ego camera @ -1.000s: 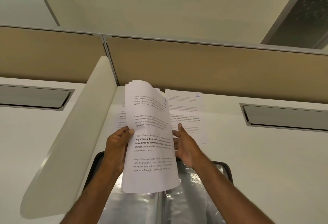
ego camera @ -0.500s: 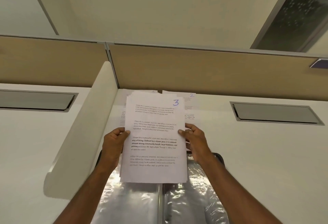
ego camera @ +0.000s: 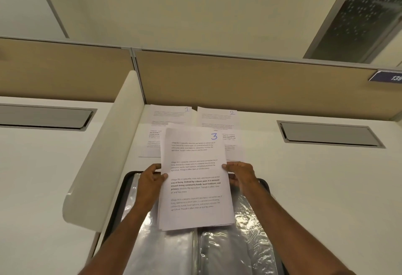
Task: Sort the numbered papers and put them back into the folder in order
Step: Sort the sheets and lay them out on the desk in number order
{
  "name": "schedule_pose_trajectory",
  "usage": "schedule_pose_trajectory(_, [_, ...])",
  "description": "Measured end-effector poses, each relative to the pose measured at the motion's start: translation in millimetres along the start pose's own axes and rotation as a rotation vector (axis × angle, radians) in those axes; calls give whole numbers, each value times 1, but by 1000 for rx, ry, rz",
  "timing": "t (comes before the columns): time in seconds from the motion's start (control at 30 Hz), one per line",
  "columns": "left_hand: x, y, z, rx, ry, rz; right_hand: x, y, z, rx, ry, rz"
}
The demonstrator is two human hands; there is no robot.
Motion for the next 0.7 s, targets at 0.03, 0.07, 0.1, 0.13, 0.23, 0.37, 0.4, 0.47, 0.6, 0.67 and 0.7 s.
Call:
schedule_pose_trajectory(0.03, [1,-1,-3,-2,-2,7,0,-1,1,7,20,-14])
schedule_pose_trajectory(0.07, [1,-1,-6,-4,-6,9,0,0,1,2,13,-19])
schedule_pose_trajectory(0.1, [2,-1,-9,-4,-21,5,-1,0,-1,-14,-10,-17])
schedule_pose_trajectory(0.13, [3,-1,-12,-10,-40,0,-4,1,-3,-33,-52,-6])
schedule_pose_trajectory(0.23, [8,-4,-18,-40,-85,-12,-13,5,-11,-103,-194,40])
schedule_pose_trajectory(0.37, [14,-4,-19,-59,-119,-20,-20,7,-17,-175,-298,65])
schedule_pose_trajectory(0.4, [15,-4,-20,-59,-128,-20,-22,6,-18,-183,-303,65])
schedule_pose_trajectory(0.47, [19,-5,-19,-55,-143,-17,-26,6,-21,-193,-321,62])
schedule_pose_trajectory(0.6, [26,-8,-18,-40,-154,17,-38,9,-24,-209,-392,48])
schedule_pose_trajectory(0.67, [29,-8,-20,-41,-163,38,-46,9,-29,-239,-427,55])
schedule_pose_trajectory(0.7, [30,-8,-21,-41,-166,47,-50,9,-32,-250,-426,64])
Point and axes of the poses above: each hand's wrist, its own y-axis towards the middle knuckle, its own x-axis out of the palm, z = x × y, the point moved 10 cm from there along y, towards the middle knuckle, and after that the axes turned 8 degrees about -z, right-handed, at the moved point
